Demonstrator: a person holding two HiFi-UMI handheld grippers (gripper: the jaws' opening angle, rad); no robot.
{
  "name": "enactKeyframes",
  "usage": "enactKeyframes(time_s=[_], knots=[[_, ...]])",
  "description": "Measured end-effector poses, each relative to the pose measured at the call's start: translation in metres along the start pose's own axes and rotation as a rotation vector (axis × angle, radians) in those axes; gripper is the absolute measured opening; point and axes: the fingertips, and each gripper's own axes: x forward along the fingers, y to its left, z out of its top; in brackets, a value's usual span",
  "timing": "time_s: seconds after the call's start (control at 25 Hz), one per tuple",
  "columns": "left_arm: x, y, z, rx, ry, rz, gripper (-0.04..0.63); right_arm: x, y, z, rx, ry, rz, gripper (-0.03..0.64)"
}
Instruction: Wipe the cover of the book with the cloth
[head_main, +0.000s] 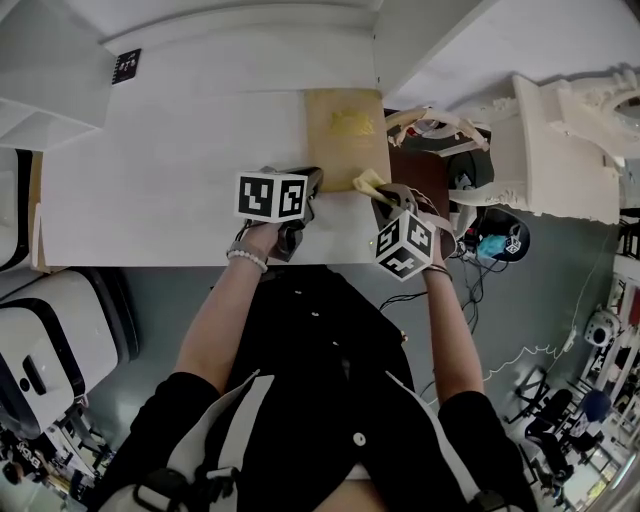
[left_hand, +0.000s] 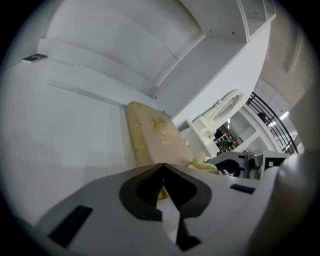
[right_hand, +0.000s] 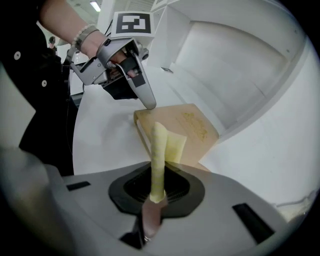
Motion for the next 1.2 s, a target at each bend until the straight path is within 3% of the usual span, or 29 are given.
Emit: enactKeyframes(time_s=[0.24,0.4,0.64,0.84,1.2], knots=[[-0.01,-0.01,0.013,0.006,-0.048,-0.029,0.002,-0.012,-0.023,-0.037,0.163,0.039,-0.092,0.032],[-0.029,-0.028,0.037,0.061,-0.119,-0.067,0.002,-0.03,-0.048,-0.045,0.28,-0.009,-0.186,0.032],[-0.073,-0.064,0.08,0.205,-0.247,-0.087,0.002,-0.074,-0.078,-0.001,0.413,-0.23,-0.29,0.032],[-0.109,-0.089,0.109,0.33,-0.366,-0.067,0.002,-0.116,-0.091,0.051,0.464,-0.443,-0.319,0.032],[-0.167,-0.139,0.139,0.53,-0.524,-0.046,0.002,-0.192,-0.102,0.126,0.429,-0.726,-0.349,0.032]])
